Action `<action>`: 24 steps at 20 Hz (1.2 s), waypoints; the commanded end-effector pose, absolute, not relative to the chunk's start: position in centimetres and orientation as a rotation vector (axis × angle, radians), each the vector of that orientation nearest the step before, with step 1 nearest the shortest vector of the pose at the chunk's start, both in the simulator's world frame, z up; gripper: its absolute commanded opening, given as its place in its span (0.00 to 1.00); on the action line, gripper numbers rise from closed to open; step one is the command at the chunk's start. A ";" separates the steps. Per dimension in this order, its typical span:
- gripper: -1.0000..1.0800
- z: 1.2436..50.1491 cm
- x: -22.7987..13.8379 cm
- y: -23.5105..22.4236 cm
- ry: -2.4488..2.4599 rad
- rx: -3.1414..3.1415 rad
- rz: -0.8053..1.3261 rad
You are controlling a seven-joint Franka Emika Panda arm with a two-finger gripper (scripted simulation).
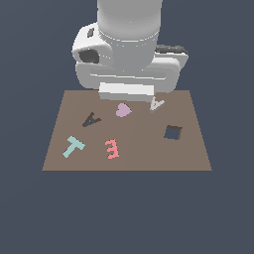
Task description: Insert a designated object into the corresponding slot on a board.
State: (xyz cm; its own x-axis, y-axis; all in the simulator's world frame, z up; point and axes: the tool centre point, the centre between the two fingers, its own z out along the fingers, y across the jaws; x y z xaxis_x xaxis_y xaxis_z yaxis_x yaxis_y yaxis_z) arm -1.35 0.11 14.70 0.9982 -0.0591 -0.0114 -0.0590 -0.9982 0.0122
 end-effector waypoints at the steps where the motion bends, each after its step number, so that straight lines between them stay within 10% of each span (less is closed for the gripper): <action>1: 0.96 14.0 -2.0 0.7 -0.145 3.127 -0.018; 24: 0.96 5.9 -6.9 8.9 -0.783 3.041 -0.001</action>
